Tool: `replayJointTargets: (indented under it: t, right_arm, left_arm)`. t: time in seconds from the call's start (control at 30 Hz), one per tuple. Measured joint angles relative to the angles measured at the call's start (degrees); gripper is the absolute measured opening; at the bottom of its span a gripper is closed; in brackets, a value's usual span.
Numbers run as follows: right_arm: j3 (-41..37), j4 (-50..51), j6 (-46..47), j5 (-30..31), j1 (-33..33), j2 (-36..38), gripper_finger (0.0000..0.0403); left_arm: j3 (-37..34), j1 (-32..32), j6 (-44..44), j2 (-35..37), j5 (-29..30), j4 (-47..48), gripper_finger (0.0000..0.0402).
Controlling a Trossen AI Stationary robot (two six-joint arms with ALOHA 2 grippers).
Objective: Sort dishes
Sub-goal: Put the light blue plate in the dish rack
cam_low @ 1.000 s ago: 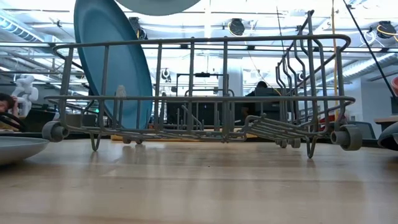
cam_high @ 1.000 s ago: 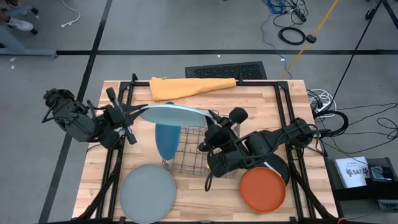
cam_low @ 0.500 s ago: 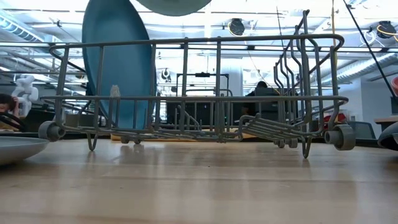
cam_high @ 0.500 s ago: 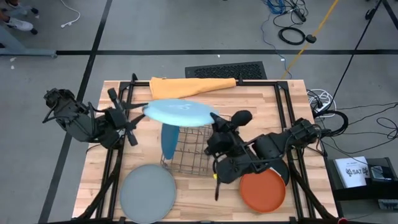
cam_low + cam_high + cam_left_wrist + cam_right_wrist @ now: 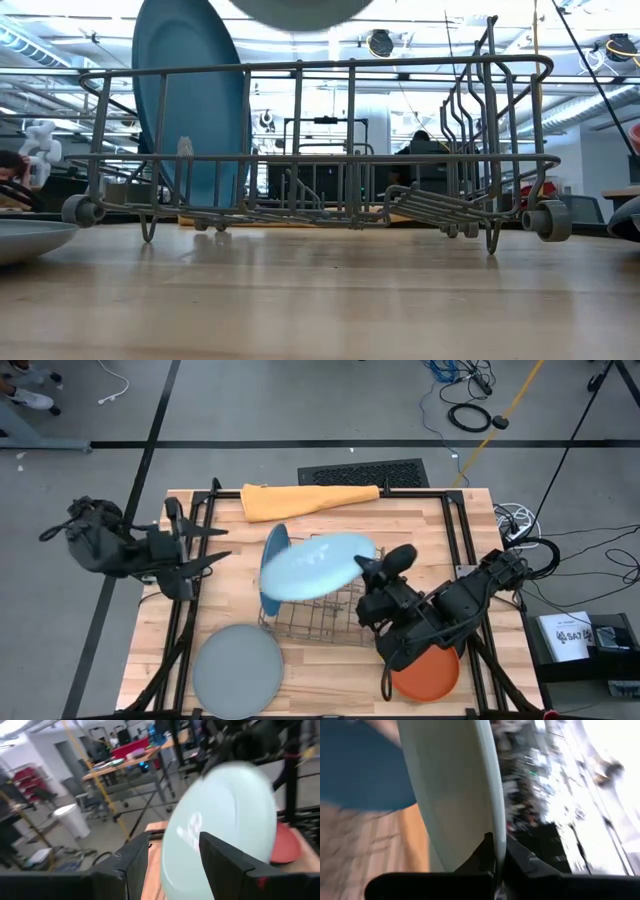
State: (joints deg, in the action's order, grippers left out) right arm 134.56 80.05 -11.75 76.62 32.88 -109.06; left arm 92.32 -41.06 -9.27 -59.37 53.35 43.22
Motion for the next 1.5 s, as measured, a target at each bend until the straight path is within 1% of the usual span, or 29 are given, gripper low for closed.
replayJointTargets:
  t: [0.1,0.17,0.2,0.33,0.37,0.47,0.63,0.73,0.83,0.97,1.13,1.23,1.37,1.5]
  right_arm:
    - [0.0,8.9,3.3,-6.7,-0.3,0.0,0.0002]
    - [0.0,10.0,4.2,-10.3,-0.9,0.0,0.0002]
    - [0.0,9.0,2.4,-12.3,-1.1,0.1,0.0002]
    - [0.0,5.5,-9.4,-18.5,-3.0,0.7,0.0002]
    - [0.0,4.8,-11.9,-21.0,-4.0,0.9,0.0002]
    - [0.0,2.6,-19.5,-27.9,-7.9,0.9,0.0002]
    - [0.0,-5.8,-35.9,-39.2,-15.4,1.0,0.0002]
    - [0.0,-9.8,-43.8,-47.3,-19.4,1.0,0.0002]
    - [0.0,-11.0,-48.9,-52.1,-22.8,1.0,0.0002]
    - [0.0,-13.0,-53.2,-62.0,-27.5,0.6,0.0002]
    - [0.0,-17.4,-59.0,-70.4,-31.9,-1.7,0.0002]
    - [0.0,-18.3,-60.5,-76.6,-34.3,-3.2,0.0002]
    - [0.0,-18.8,-61.6,-80.1,-36.6,-5.3,0.0002]
    - [0.0,-21.6,-62.9,-84.6,-38.5,-7.3,0.0002]
  left_arm:
    - [1.3,-0.8,-0.1,0.1,-0.9,-2.1,0.0178]
    - [1.7,-1.3,-0.1,0.2,-1.3,-3.5,0.0178]
    - [1.8,-1.5,-0.1,0.2,-1.6,-4.4,0.0178]
    - [1.8,-1.6,-0.5,0.1,-3.4,-7.3,0.0178]
    - [1.8,-1.6,-0.5,0.1,-4.2,-7.9,0.0178]
    - [1.8,-1.6,-0.2,0.2,-6.9,-10.4,0.0178]
    - [1.8,-1.6,-0.2,0.2,-11.6,-14.2,0.0178]
    - [1.8,-1.6,-0.1,0.2,-12.5,-14.3,0.0178]
    - [1.8,-1.8,-0.1,0.4,-12.5,-13.6,0.0178]
    - [1.8,-2.4,-0.1,1.0,-12.5,-13.6,0.0178]
    - [1.8,-2.6,-0.4,1.9,-12.6,-13.4,0.0178]
    - [1.8,-2.6,-0.5,2.9,-12.5,-11.8,0.0178]
    - [1.8,-2.6,-0.5,4.2,-11.0,-10.4,0.0178]
    - [1.8,-2.6,-0.2,5.1,-10.6,-9.1,0.0178]
